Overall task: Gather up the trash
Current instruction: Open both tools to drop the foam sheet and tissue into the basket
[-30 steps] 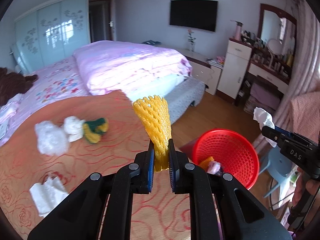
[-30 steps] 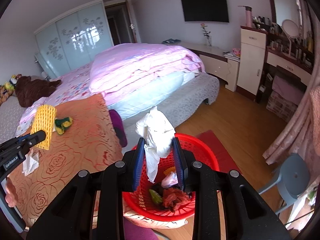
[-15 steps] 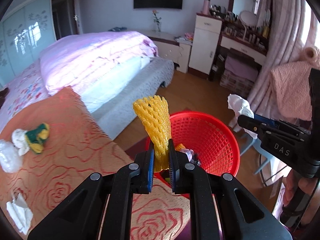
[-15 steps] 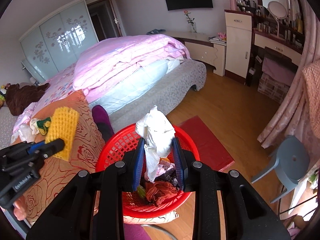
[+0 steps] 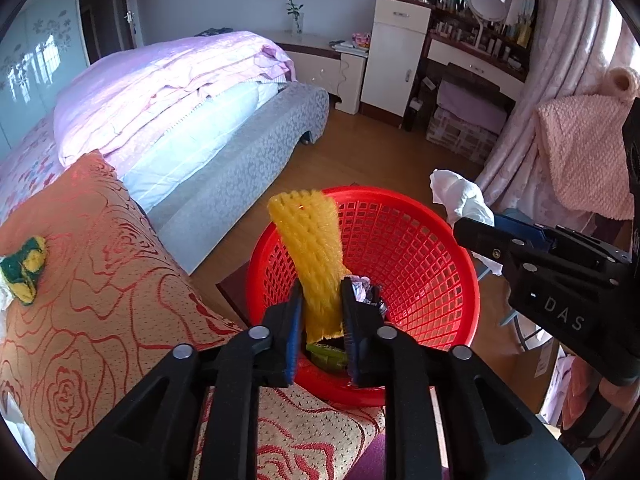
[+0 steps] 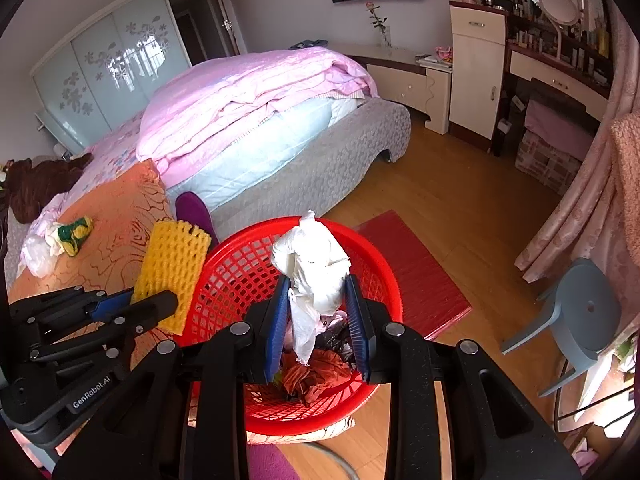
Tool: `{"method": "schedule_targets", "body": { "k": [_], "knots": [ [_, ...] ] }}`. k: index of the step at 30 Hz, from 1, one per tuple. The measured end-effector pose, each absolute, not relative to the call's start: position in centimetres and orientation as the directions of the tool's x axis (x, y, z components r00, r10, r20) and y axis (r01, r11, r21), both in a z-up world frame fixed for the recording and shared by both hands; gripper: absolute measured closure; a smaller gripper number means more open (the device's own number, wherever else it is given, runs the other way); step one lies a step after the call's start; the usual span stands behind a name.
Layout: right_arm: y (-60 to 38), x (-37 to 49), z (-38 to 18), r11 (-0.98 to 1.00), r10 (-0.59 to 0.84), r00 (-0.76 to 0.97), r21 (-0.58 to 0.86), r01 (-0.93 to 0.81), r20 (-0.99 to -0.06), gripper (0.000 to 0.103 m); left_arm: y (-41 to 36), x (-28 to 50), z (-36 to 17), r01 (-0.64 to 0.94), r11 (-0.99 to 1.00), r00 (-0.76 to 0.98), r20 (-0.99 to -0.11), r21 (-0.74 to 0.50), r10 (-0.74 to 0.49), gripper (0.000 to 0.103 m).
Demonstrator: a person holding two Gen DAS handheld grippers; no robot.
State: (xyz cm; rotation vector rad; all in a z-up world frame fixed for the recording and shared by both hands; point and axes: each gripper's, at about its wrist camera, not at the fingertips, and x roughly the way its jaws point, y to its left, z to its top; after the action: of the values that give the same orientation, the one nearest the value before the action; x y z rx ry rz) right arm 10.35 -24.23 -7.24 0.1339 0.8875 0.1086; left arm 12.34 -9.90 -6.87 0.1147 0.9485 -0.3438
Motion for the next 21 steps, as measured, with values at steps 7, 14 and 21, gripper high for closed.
{"method": "schedule_targets", "body": {
  "k": [7,14,21],
  "knots": [
    [-24.6,10.6,-7.8,0.985,0.148,0.616,0.171,-0.022,-0.774,0.074,-9.9,12.3,-7.0,0.329,0.942,0.537,-0.809,-0.06,-0.239,0.058],
    [-24.3,10.5,-7.9,0.984,0.154,0.607,0.18,-0.019,-0.779,0.061,-8.9,12.2,-6.5,0.295,0.953,0.549,-0.804,-0.07,-0.229,0.045],
    [-24.4,10.4,-7.6,0.984,0.15,0.615,0.176,-0.018,-0.775,0.055,-7.1,12.0,-5.5,0.242,0.966,0.57,-0.792,-0.092,-0.218,0.036]
  ]
}}
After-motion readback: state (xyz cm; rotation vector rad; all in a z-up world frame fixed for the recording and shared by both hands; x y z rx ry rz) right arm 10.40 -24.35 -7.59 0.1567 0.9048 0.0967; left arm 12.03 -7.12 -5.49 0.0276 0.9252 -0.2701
